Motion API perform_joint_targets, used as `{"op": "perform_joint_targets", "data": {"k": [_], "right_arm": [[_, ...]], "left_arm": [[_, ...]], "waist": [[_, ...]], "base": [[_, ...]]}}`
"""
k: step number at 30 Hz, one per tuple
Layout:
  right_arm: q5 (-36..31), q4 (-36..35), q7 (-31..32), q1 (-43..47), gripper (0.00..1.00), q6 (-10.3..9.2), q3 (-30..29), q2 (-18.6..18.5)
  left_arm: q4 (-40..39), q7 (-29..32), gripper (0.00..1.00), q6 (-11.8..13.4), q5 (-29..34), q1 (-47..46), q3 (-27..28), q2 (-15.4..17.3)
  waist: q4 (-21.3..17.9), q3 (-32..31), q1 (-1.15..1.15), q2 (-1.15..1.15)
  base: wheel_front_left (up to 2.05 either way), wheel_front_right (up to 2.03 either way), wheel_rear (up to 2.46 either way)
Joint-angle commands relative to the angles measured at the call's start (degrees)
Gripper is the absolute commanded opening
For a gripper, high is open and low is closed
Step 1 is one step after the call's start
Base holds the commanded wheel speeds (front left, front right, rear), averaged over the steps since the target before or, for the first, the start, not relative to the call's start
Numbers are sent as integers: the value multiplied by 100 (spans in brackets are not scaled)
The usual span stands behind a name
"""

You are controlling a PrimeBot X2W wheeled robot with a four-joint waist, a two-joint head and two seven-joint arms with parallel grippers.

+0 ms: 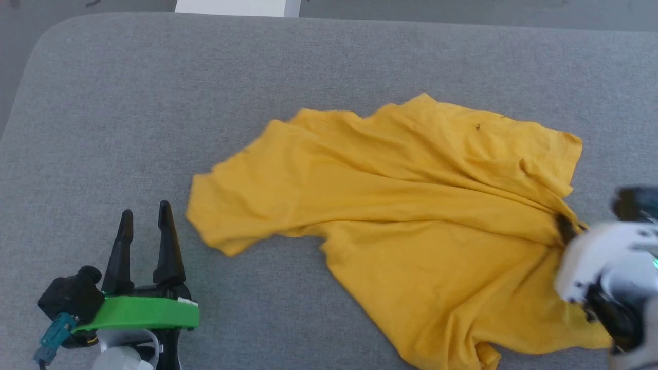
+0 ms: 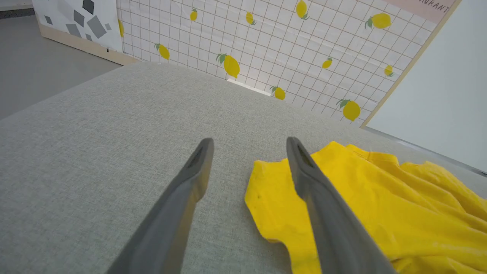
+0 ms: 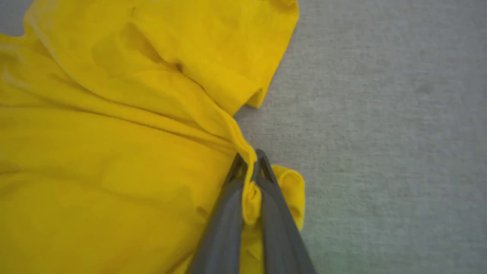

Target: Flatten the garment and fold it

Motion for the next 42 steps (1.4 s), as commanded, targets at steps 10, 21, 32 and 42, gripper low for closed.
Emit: {"op": "perform_joint_targets", "data": {"k": [10, 21, 32, 42], "right_arm": [[782, 52, -566, 1743, 21, -11, -1069, -18], [1629, -444, -2580, 1469, 100, -11, -638, -18], [894, -753, -4676, 1551, 100, -11, -389, -18], [674, -548, -4955, 1512, 100, -11, -167, -18]], "left_arm": [[35, -27, 100, -59, 52, 56, 49, -23], [42, -7, 100, -48, 56, 81, 29, 102], [-115, 48, 100, 61, 210, 145, -114, 147], [-148, 352, 100, 70, 556, -62, -390, 432]], "waist": [[-203, -6, 0, 0], [-257, -247, 0, 0], [-287, -318, 0, 0], [-366, -245, 0, 0]], "base": [[0, 0, 0], [0, 0, 0], [0, 0, 0], [0, 0, 0]]}}
